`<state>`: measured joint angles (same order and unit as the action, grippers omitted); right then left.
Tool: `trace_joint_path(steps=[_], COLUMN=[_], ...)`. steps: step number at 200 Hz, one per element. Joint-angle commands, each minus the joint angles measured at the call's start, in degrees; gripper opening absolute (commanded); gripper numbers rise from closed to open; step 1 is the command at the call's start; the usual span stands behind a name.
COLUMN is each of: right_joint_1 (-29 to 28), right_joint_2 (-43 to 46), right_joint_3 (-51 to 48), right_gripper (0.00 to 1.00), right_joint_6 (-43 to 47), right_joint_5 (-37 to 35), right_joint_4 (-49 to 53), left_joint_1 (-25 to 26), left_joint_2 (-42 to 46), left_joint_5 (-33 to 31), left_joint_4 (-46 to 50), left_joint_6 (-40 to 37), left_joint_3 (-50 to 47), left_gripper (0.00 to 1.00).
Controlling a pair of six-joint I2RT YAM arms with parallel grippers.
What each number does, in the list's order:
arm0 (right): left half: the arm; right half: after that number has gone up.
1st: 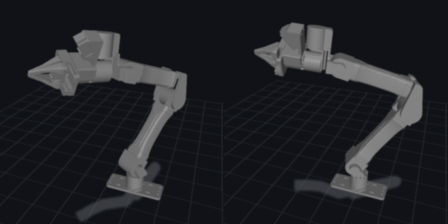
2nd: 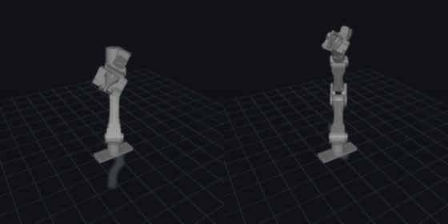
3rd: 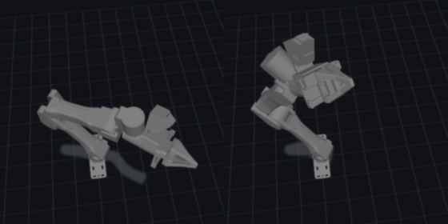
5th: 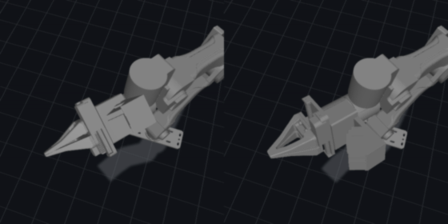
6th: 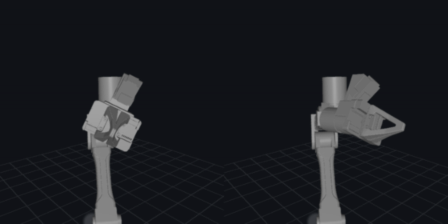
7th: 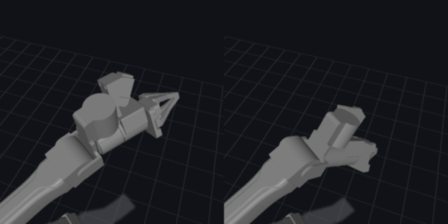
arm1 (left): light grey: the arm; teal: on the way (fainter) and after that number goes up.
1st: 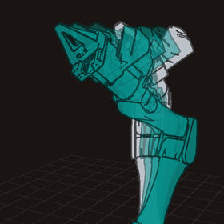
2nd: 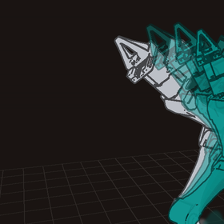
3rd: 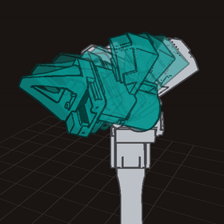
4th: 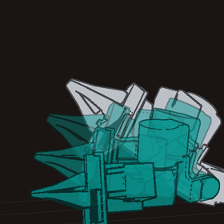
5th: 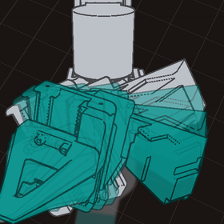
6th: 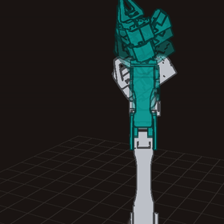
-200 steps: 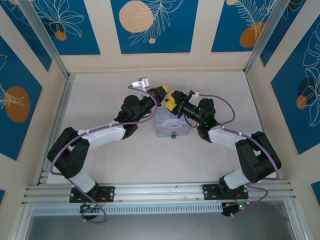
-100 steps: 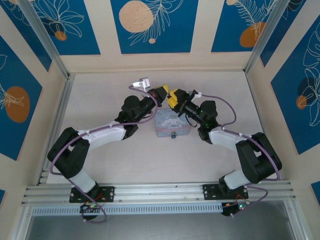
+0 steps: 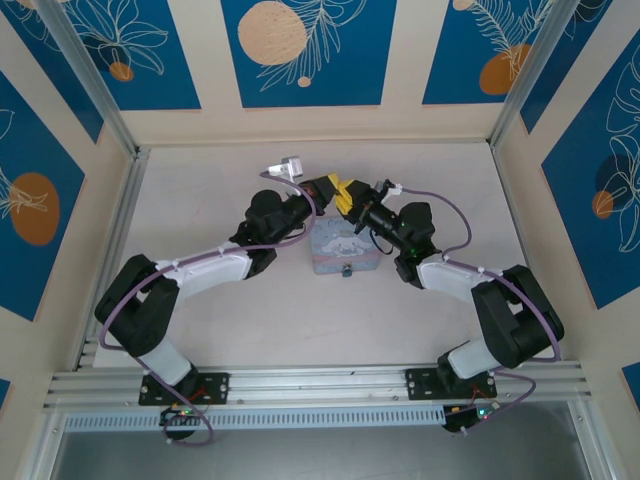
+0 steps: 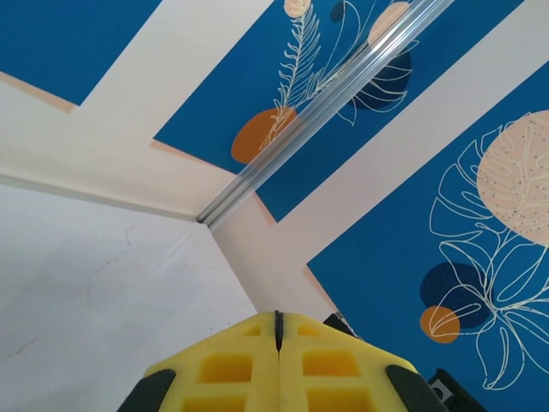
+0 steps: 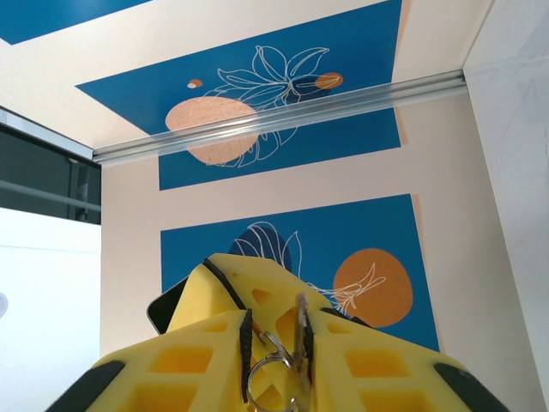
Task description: Unlock the padlock with the key
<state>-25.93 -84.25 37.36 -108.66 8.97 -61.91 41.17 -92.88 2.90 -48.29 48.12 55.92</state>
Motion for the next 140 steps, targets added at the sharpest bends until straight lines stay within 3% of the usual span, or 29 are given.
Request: trace_joint_path(steps=[1, 53, 106, 140], right_joint_1=[-0.3, 0.2, 2.0, 4.4], right_joint_2=[-0.9, -1.1, 1.2, 6.1], right_joint_3=[0.0, -0.9, -3.9, -7.0], right_gripper=[0.21, 0.0, 0.0, 0.0], right_joint_6=[0.0, -0.1, 1.6, 5.8], right_joint_5=[-1.5, -1.0, 0.9, 3.1], right_joint_4=[-3.1, -3.8, -2.0, 5.2], left_joint_1=[0.6, 0.7, 0.5, 0.0], left_joint_2=[-0.5, -1.1, 0.3, 3.3], left_joint_5=[2.4, 3.7, 3.1, 1.6], left_joint_4=[1.6, 4.5, 12.1, 18.7], left_joint_6=[1.9, 3.6, 3.4, 1.4], left_joint_3=[2.4, 3.8, 5.9, 6.9], left_gripper=[0.0, 0.0, 0.0, 0.27])
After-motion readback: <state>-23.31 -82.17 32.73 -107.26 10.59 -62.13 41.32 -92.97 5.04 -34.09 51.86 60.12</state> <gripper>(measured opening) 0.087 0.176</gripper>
